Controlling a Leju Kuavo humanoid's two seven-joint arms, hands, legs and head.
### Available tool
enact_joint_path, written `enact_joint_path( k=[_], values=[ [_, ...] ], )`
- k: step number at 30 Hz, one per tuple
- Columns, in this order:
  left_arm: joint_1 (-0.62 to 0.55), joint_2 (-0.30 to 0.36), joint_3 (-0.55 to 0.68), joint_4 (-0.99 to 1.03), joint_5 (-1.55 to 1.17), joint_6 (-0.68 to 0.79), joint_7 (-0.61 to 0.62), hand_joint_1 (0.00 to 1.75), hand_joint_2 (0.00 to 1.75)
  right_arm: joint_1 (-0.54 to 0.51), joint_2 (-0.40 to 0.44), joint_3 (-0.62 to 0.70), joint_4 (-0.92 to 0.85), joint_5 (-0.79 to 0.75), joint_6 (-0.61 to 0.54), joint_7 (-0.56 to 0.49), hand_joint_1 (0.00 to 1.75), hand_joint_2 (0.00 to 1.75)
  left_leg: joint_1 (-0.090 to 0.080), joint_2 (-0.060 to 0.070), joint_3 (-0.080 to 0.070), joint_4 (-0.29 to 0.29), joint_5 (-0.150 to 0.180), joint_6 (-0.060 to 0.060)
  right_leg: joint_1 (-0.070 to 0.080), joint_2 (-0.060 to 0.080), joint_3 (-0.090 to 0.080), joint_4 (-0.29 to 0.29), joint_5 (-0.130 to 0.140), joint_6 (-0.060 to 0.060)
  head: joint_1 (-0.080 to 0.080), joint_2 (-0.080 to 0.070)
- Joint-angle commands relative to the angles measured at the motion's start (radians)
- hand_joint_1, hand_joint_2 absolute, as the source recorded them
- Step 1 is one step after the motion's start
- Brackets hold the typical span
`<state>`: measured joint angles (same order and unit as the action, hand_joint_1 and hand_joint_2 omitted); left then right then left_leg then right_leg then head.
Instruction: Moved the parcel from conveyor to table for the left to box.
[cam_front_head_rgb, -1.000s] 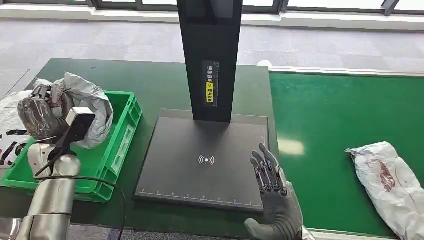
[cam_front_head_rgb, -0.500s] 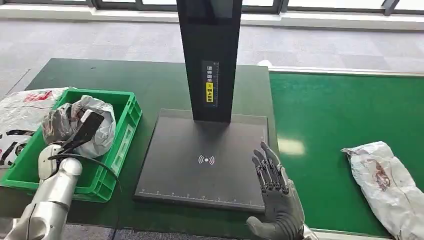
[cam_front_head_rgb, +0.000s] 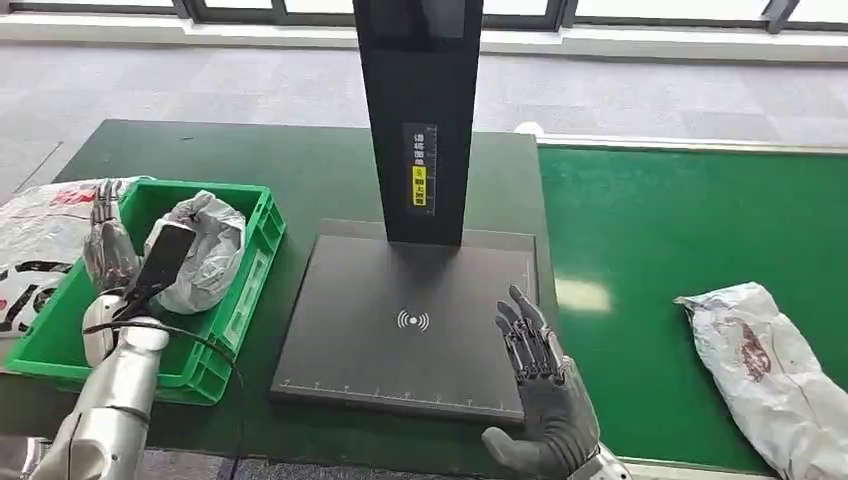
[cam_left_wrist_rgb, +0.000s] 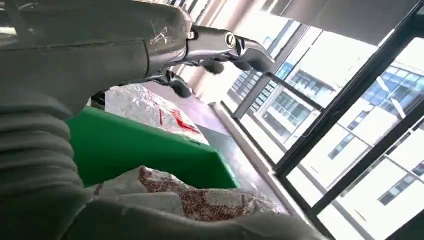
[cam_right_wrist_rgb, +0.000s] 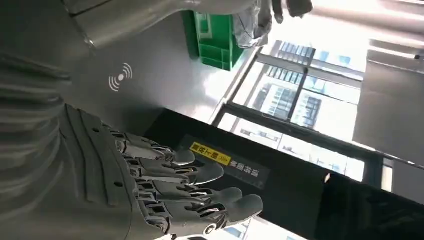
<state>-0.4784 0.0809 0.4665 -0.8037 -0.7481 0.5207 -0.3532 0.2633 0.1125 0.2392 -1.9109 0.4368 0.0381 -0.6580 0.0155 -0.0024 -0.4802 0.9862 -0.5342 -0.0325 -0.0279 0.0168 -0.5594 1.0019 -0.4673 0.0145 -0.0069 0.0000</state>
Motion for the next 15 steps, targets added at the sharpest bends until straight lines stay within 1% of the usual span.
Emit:
enact_joint_path(
  k=[1,8,9,10,11,14,15],
  values=[
    [0.097,-0.062,0.041,-0.058,0.014,-0.004,0.014,0.0,0.0,-0.028,0.013,-0.04,0.072,-0.001,0.006,0.001,0.0,1.75,-0.001,0.002,0.003,-0.003,0.001,0.001,0.0,0.001,0.002,-0.003,0.001,-0.001,0.0,0.0],
    [0.097,-0.062,0.041,-0.058,0.014,-0.004,0.014,0.0,0.0,-0.028,0.013,-0.04,0.072,-0.001,0.006,0.001,0.0,1.75,0.0,0.002,0.004,-0.005,0.003,0.002,0.001,0.0,0.003,-0.004,0.003,-0.002,0.0,0.0],
    [0.102,-0.069,0.043,-0.073,0.036,-0.001,-0.005,0.0,0.0,-0.028,0.013,-0.04,0.073,0.0,0.005,0.002,0.0,1.75,0.0,0.001,0.004,-0.004,0.002,0.002,0.0,0.0,0.003,-0.003,0.002,-0.002,0.0,0.0],
    [0.127,-0.094,0.046,-0.123,0.1,-0.005,-0.056,0.0,0.0,-0.024,0.011,-0.044,0.08,-0.001,0.004,0.007,0.0,1.75,0.0,0.001,0.005,-0.003,0.001,0.001,0.0,0.0,0.004,-0.002,0.001,-0.001,0.0,0.0],
    [0.179,-0.136,0.037,-0.216,0.16,0.0,-0.093,0.0,0.0,-0.02,0.013,-0.053,0.097,-0.004,0.004,0.012,0.0,1.75,0.0,0.001,0.004,-0.005,0.003,0.002,0.001,-0.001,0.004,-0.004,0.002,-0.002,0.0,0.0],
    [0.293,-0.231,-0.006,-0.434,0.344,-0.027,-0.156,0.0,0.0,-0.019,0.011,-0.066,0.124,0.044,-0.027,0.048,0.0,1.75,-0.001,0.002,0.007,-0.005,0.002,0.002,0.0,0.0,0.006,-0.003,0.001,-0.001,0.0,0.0],
    [0.382,-0.334,-0.041,-0.594,0.545,-0.11,-0.276,0.0,0.0,-0.009,0.003,-0.09,0.114,0.135,-0.118,0.125,0.0,1.75,0.0,0.001,0.007,-0.006,0.002,0.002,0.0,-0.001,0.006,-0.006,0.002,-0.001,0.0,0.0]
  ],
)
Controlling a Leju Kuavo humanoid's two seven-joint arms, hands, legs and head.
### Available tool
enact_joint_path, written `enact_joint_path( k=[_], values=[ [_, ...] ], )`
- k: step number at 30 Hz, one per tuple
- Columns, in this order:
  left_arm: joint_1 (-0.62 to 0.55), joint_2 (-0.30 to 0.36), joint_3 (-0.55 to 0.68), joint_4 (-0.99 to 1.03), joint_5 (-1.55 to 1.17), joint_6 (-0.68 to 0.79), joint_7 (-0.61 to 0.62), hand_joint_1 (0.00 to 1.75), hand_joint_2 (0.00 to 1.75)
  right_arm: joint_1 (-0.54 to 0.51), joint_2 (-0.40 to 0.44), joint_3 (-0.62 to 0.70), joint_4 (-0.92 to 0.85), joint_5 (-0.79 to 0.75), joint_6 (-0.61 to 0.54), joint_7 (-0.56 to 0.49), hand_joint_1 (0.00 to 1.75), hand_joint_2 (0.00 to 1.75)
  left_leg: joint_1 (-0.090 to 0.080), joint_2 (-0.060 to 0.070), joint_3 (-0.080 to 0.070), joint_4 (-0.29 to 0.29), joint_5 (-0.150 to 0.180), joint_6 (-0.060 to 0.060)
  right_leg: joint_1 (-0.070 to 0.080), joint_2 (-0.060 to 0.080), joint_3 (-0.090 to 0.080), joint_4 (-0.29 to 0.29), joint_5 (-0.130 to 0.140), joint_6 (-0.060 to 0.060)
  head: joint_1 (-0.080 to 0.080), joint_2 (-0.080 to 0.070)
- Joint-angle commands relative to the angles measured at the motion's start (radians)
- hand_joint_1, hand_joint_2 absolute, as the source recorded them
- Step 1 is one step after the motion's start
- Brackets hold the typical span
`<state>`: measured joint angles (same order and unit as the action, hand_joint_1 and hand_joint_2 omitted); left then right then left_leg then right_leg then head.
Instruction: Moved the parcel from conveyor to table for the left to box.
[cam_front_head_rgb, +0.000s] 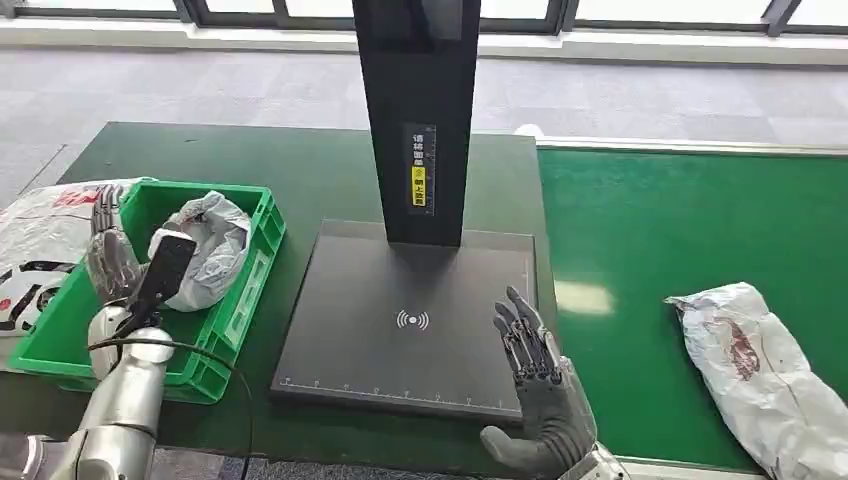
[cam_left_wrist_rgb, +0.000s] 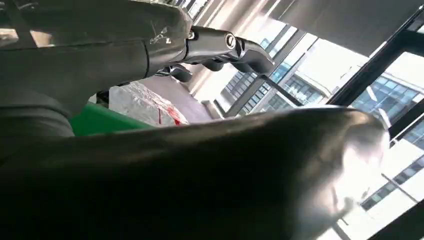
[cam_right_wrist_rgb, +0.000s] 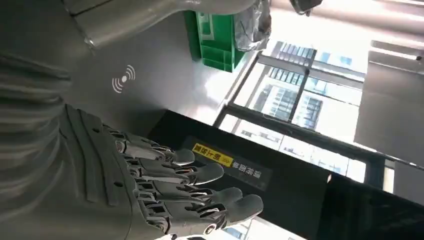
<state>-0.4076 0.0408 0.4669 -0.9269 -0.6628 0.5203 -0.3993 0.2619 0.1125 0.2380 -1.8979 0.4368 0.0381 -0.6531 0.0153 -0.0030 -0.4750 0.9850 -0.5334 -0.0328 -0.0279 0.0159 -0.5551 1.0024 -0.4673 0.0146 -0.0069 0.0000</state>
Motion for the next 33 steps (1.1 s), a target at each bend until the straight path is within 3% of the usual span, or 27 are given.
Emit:
enact_joint_path(
  k=[1,3,6,18,19,21,24,27,28,30,33],
  values=[
    [0.365,-0.333,-0.099,-0.547,0.484,-0.084,-0.236,0.0,0.0,-0.008,-0.008,-0.106,0.096,0.139,-0.122,0.141,0.0,1.75,-0.001,-0.001,0.001,-0.002,0.0,0.002,0.0,-0.002,0.002,-0.004,0.001,0.0,0.0,0.0],
    [0.436,-0.351,-0.216,-0.641,0.616,-0.041,-0.298,0.0,0.0,-0.032,-0.012,-0.159,0.114,0.206,-0.148,0.207,0.0,1.75,-0.002,-0.004,0.002,-0.002,0.0,0.003,-0.001,-0.004,0.004,-0.005,0.0,0.001,0.0,0.0],
    [0.485,-0.384,-0.267,-0.819,0.7,-0.028,-0.299,0.0,0.0,-0.128,-0.013,-0.25,0.208,0.431,-0.258,0.359,0.0,1.75,-0.001,0.0,-0.003,0.002,-0.002,0.006,0.0,-0.001,-0.001,-0.005,0.0,0.001,0.0,0.0],
    [0.485,-0.384,-0.267,-0.819,0.7,-0.028,-0.299,0.0,0.0,-0.128,-0.013,-0.25,0.208,0.431,-0.258,0.359,0.0,1.75,0.0,0.002,-0.007,0.0,-0.002,0.006,0.002,0.0,-0.005,-0.006,0.001,0.001,0.0,0.0],
    [0.472,-0.39,-0.258,-0.871,0.804,-0.242,-0.299,0.0,0.0,-0.252,-0.062,-0.3,0.327,0.682,-0.336,0.611,0.0,1.75,0.0,0.002,-0.007,0.001,-0.002,0.006,0.002,0.0,-0.005,-0.004,0.001,0.002,0.0,0.0],
    [0.448,-0.39,-0.327,-0.823,0.794,-0.174,-0.299,0.0,0.0,-0.541,-0.188,-0.362,0.662,0.756,-0.335,0.595,0.0,1.75,0.001,0.007,-0.007,0.002,-0.002,0.007,0.002,0.005,-0.006,-0.005,0.003,0.002,0.0,0.0],
    [0.405,-0.39,-0.301,-0.688,0.901,-0.287,-0.299,0.0,0.0,-0.718,-0.264,-0.369,0.903,0.881,-0.359,0.61,0.0,1.75,0.001,0.011,-0.006,0.0,0.0,0.008,0.002,0.009,-0.004,-0.009,0.008,0.003,0.0,0.0],
    [0.383,-0.39,-0.261,-0.618,0.941,-0.361,-0.299,0.0,0.0,-0.726,-0.305,-0.381,0.944,0.895,-0.348,0.625,0.0,1.75,0.0,0.006,-0.008,0.002,0.003,0.01,-0.002,0.003,-0.005,-0.009,0.01,0.004,0.0,0.0],
    [0.388,-0.39,-0.258,-0.611,0.94,-0.35,-0.299,0.0,0.0,-0.69,-0.326,-0.4,0.931,0.923,-0.365,0.672,0.0,1.75,0.0,0.003,-0.007,0.006,0.003,0.011,-0.001,0.0,-0.005,-0.007,0.007,0.005,0.001,0.0],
    [0.41,-0.39,-0.268,-0.628,0.93,-0.353,-0.299,0.0,0.0,-0.637,-0.384,-0.476,0.929,0.899,-0.334,0.702,0.0,1.75,-0.003,0.001,-0.002,0.008,0.003,0.01,-0.001,-0.001,-0.006,-0.006,0.008,0.006,0.0,0.0],
    [0.428,-0.39,-0.273,-0.643,0.933,-0.357,-0.299,0.0,0.0,-0.643,-0.447,-0.548,1.007,0.93,-0.303,0.741,0.0,1.75,-0.003,-0.008,-0.002,0.006,0.004,0.011,-0.001,-0.01,-0.003,-0.009,0.007,0.006,0.0,0.0]
  ],
)
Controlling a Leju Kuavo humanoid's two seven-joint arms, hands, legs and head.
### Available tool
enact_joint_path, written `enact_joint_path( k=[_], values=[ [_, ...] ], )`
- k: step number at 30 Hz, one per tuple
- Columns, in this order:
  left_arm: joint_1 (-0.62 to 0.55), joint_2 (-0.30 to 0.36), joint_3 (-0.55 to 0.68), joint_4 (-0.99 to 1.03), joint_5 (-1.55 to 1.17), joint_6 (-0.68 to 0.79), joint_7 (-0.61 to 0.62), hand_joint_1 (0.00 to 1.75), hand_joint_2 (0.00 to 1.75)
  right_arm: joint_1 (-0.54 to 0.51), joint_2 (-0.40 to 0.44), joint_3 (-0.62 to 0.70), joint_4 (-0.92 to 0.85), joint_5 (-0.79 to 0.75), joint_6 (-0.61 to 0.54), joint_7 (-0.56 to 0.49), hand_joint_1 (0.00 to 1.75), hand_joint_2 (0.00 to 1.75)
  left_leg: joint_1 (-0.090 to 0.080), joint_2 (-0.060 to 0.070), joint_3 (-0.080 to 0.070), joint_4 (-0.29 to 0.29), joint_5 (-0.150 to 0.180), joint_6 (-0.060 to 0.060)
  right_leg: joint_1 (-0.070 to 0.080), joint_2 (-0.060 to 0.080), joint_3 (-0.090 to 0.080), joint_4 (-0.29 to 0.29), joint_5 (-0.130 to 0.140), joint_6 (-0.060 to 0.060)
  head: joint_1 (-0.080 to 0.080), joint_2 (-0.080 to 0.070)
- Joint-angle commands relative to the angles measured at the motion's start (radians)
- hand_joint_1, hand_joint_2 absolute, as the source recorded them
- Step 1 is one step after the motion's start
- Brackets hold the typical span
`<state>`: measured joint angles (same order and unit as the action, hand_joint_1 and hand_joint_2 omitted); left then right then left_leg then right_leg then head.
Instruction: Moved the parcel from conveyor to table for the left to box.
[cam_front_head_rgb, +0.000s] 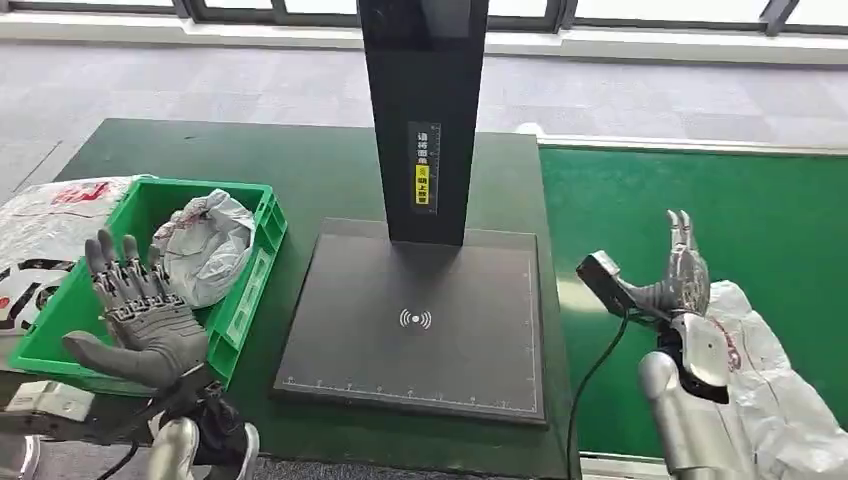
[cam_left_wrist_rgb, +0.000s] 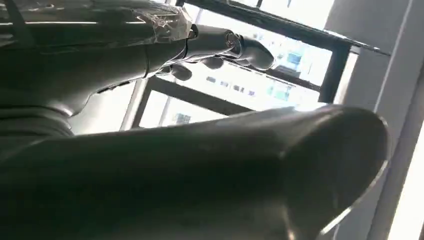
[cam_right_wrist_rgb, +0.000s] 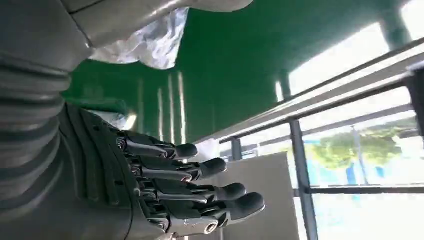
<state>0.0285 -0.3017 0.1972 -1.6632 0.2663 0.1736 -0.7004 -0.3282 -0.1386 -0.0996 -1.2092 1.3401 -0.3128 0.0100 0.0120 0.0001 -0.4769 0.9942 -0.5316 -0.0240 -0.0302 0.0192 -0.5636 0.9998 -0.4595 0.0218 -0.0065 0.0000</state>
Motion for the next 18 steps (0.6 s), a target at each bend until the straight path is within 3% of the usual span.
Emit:
enact_joint_path(
  k=[1,3,4,5,7,8,11,14,18],
  values=[
    [-0.006,-0.047,-0.004,0.092,0.004,-0.01,0.002,0.0,0.0,-0.058,-0.199,-0.219,0.33,0.031,0.044,0.069,0.0,1.75,0.0,-0.01,-0.002,-0.001,0.001,0.002,0.001,-0.011,0.003,-0.003,-0.001,-0.001,0.0,0.0],
    [-0.008,-0.047,-0.004,0.093,0.004,-0.009,0.002,0.0,0.0,-0.064,-0.192,-0.217,0.331,0.035,0.044,0.069,0.0,1.75,0.0,-0.009,-0.004,-0.001,0.0,0.002,0.0,-0.01,0.001,-0.003,-0.001,-0.001,0.0,0.0],
    [-0.015,-0.047,0.007,0.058,-0.042,0.031,0.002,0.0,0.0,-0.06,-0.219,-0.23,0.359,0.129,0.119,0.195,0.0,1.75,0.0,-0.008,-0.005,-0.003,0.001,0.002,0.0,-0.01,0.001,-0.004,0.0,-0.002,0.0,0.0],
    [-0.024,-0.047,0.0,0.071,-0.049,0.024,0.002,0.0,0.0,-0.03,-0.256,-0.276,0.379,0.101,0.128,0.213,0.0,1.75,0.0,-0.007,-0.006,-0.002,0.0,0.001,0.0,-0.008,0.0,-0.002,0.0,-0.001,0.0,0.0],
    [-0.037,-0.047,0.007,0.084,-0.055,0.015,0.002,0.0,0.0,0.014,-0.279,-0.325,0.404,0.052,0.114,0.144,0.0,1.75,0.0,-0.009,-0.015,-0.003,0.001,0.002,0.001,-0.012,0.001,-0.004,0.0,-0.002,0.0,0.0],
    [-0.039,-0.047,0.011,0.087,-0.057,0.009,0.002,0.0,0.0,0.025,-0.276,-0.338,0.414,0.051,0.111,0.135,0.0,1.75,0.001,-0.011,-0.012,-0.002,0.0,0.002,0.001,-0.013,0.0,-0.004,-0.001,-0.001,0.0,0.0],
    [-0.038,-0.046,0.021,0.093,-0.055,-0.019,0.002,0.0,0.0,0.053,-0.261,-0.348,0.425,0.062,0.132,0.137,0.0,1.75,0.001,-0.015,-0.006,-0.003,0.001,0.003,0.002,-0.017,0.001,-0.006,-0.002,-0.002,0.0,0.0],
    [-0.034,-0.047,0.024,0.099,-0.061,-0.029,0.002,0.0,0.0,0.106,-0.252,-0.367,0.373,0.084,0.152,0.157,0.0,1.75,0.001,-0.008,-0.006,-0.002,-0.001,0.002,0.001,-0.011,0.0,-0.004,-0.002,-0.001,0.0,0.0],
    [-0.03,-0.047,0.025,0.103,-0.06,-0.033,0.002,0.0,0.0,0.131,-0.247,-0.377,0.345,0.089,0.158,0.163,0.0,1.75,0.001,-0.01,-0.007,-0.004,0.0,0.002,0.001,-0.012,-0.002,-0.005,-0.001,-0.002,0.0,0.0]
  ],
)
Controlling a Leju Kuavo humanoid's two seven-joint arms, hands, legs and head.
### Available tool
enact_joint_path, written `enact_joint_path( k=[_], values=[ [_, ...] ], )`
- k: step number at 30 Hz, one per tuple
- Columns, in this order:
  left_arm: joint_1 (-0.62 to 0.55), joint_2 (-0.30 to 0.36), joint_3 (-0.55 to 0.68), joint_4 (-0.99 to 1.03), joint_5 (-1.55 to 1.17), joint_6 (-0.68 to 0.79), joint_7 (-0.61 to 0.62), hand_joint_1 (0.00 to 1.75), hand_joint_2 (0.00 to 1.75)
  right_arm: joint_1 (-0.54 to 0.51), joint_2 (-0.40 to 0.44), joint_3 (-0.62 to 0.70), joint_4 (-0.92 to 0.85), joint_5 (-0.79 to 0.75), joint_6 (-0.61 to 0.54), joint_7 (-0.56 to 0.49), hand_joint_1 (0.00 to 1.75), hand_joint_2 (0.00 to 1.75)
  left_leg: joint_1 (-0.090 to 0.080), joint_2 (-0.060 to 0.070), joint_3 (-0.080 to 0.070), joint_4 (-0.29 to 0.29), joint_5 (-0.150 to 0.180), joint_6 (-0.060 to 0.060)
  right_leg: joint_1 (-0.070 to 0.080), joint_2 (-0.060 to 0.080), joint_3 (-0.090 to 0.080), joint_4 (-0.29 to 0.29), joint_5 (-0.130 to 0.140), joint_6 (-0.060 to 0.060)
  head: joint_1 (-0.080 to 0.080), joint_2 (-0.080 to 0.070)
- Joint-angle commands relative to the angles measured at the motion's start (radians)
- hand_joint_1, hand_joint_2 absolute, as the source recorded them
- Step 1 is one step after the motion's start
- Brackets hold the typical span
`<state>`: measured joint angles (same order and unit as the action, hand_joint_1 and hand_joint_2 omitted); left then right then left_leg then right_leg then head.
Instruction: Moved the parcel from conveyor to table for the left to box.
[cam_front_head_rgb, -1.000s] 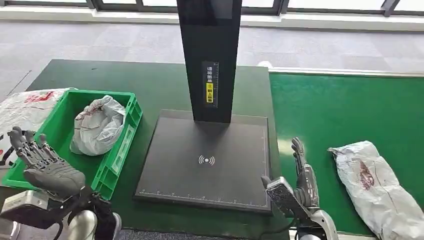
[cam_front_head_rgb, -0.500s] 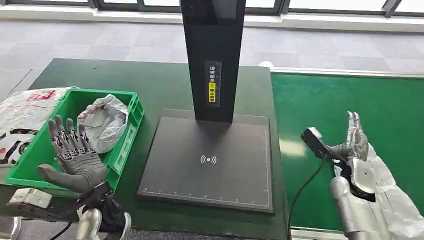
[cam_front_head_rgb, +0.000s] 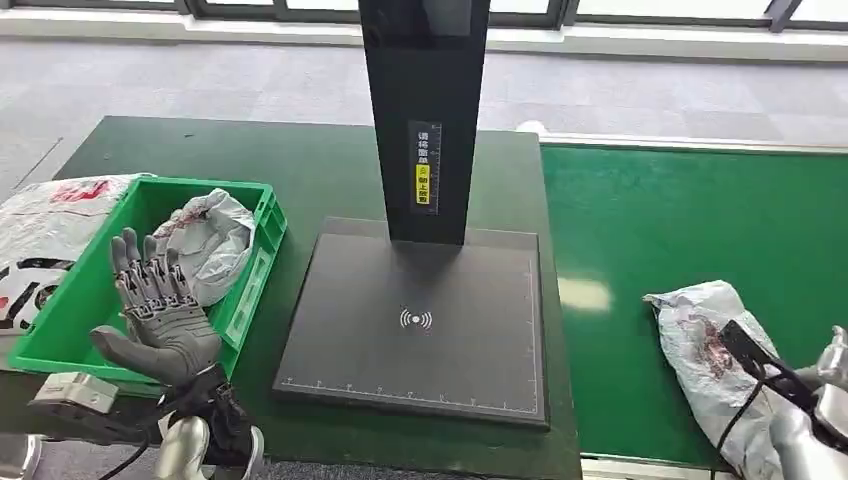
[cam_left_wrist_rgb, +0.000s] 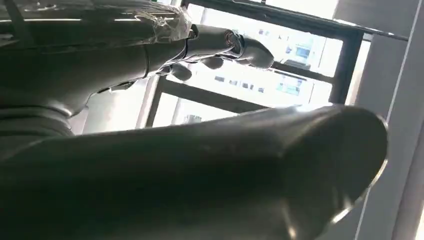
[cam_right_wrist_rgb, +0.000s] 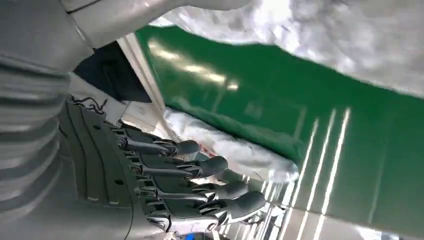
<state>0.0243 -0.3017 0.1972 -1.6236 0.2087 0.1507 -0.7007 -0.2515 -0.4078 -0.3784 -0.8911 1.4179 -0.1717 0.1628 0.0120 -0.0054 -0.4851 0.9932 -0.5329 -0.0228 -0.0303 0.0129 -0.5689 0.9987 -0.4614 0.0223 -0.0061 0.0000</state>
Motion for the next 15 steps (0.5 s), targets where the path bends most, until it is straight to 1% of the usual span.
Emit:
enact_joint_path(
  k=[1,4,5,6,11,12,13,14,15],
  values=[
    [-0.026,-0.047,0.025,0.064,-0.002,-0.01,0.003,0.0,0.0,0.055,0.022,-0.098,0.027,0.011,0.016,0.01,0.0,1.75,0.0,-0.002,0.001,-0.002,0.001,0.001,0.001,-0.004,0.003,-0.002,0.0,-0.002,0.0,0.0],
    [-0.026,-0.047,0.025,0.064,-0.002,-0.01,0.003,0.0,0.0,0.055,0.022,-0.098,0.027,0.011,0.016,0.01,0.0,1.75,0.0,0.0,0.0,-0.003,0.001,0.001,0.001,-0.002,0.004,-0.004,0.001,-0.002,0.0,0.0],
    [-0.026,-0.047,0.025,0.064,-0.002,-0.01,0.003,0.0,0.0,0.055,0.022,-0.098,0.027,0.011,0.016,0.01,0.0,1.75,0.0,0.001,-0.007,-0.002,0.001,0.001,0.001,-0.001,0.002,-0.002,0.001,-0.002,0.0,0.0],
    [-0.026,-0.047,0.025,0.064,-0.002,-0.01,0.003,0.0,0.0,0.055,0.022,-0.098,0.027,0.011,0.016,0.01,0.0,1.75,0.0,0.001,-0.008,-0.001,0.0,0.001,0.001,0.0,0.001,-0.001,0.0,-0.001,0.0,0.0],
    [-0.026,-0.047,0.025,0.064,-0.002,-0.01,0.003,0.0,0.0,0.055,0.022,-0.098,0.027,0.011,0.016,0.01,0.0,1.75,0.0,0.0,-0.006,-0.003,0.001,0.001,0.001,-0.001,0.002,-0.003,0.001,-0.002,0.0,0.0],
    [-0.026,-0.047,0.025,0.064,-0.002,-0.01,0.003,0.0,0.0,0.055,0.022,-0.098,0.027,0.011,0.016,0.01,0.0,1.75,0.0,0.0,-0.003,-0.002,0.0,0.001,0.001,0.0,0.001,-0.002,0.0,-0.002,0.0,0.0],
    [-0.033,-0.034,0.01,0.101,0.001,-0.016,0.003,0.0,0.0,0.066,0.082,-0.071,0.005,-0.115,0.142,-0.116,0.0,1.75,0.001,0.001,0.0,-0.003,0.001,0.001,0.001,0.0,0.003,-0.003,0.0,-0.002,0.0,0.0],
    [-0.055,-0.032,0.011,0.121,-0.002,-0.008,0.003,0.0,0.0,0.095,0.184,-0.047,-0.024,-0.124,0.181,-0.299,0.0,1.75,0.0,0.001,0.0,-0.002,0.0,0.001,0.001,0.001,0.002,-0.002,0.0,-0.002,0.0,0.0],
    [-0.065,-0.032,0.013,0.131,-0.006,-0.004,0.003,0.0,0.0,0.054,0.251,0.006,0.085,-0.104,0.059,-0.273,0.0,1.75,0.002,0.002,0.004,-0.006,0.001,0.0,0.002,0.001,0.005,-0.006,0.002,-0.003,0.0,0.0]
  ],
)
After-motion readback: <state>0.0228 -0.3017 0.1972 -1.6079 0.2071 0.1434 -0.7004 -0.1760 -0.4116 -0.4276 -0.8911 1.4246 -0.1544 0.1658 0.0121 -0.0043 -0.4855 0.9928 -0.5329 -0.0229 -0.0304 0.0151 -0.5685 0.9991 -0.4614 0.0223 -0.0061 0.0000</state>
